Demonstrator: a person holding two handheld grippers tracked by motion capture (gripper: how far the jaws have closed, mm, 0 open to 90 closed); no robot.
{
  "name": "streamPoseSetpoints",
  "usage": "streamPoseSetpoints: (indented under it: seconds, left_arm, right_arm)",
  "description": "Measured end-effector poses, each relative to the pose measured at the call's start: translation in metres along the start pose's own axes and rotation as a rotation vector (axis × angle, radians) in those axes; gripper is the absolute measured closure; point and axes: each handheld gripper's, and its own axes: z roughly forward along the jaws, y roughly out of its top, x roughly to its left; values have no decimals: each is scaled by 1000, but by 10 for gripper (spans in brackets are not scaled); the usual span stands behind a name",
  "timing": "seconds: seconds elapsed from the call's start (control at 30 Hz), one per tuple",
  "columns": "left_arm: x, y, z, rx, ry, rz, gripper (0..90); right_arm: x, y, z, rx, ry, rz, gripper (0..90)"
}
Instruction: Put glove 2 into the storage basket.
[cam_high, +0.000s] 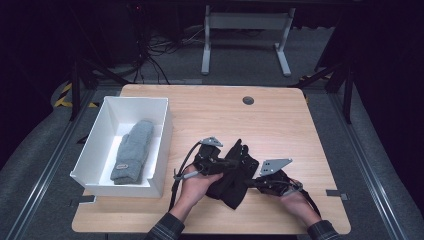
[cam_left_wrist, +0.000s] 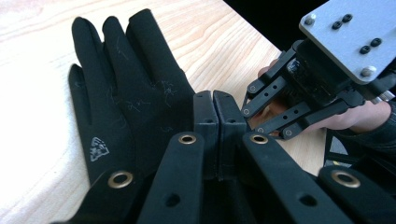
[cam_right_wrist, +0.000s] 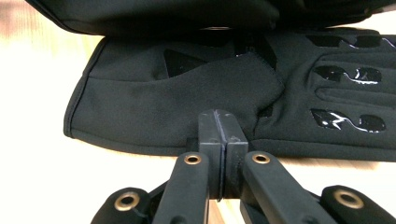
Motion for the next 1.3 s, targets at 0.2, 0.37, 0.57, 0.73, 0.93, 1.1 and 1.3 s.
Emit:
streamPoseSetpoints:
  seconds: [0.2, 0.37, 0.57, 0.73, 0.93, 1.1, 1.3]
  left_arm:
    - [0, -2, 10, 21, 1, 1, 896]
    - [-3, -4, 19, 56, -1, 9, 896]
    - [-7, -10, 28, 90, -14, 15, 896]
    - [-6, -11, 31, 97, -11, 9, 895]
    - [-5, -11, 38, 87, -19, 6, 878]
    - [-4, -8, 42, 80, -10, 12, 844]
    - [-7, -8, 35, 83, 49, 48, 671]
  right_arm:
    - [3, 6, 8, -3, 0, -10, 900]
    - [4, 9, 11, -6, 2, -14, 900]
    - [4, 9, 12, -9, -3, -12, 900]
    - [4, 8, 9, -6, -9, -17, 900]
    - [-8, -1, -11, -27, -62, 24, 878]
    - [-19, -8, -24, -42, -109, 52, 826]
    - [-27, -16, -29, -30, -158, 72, 639]
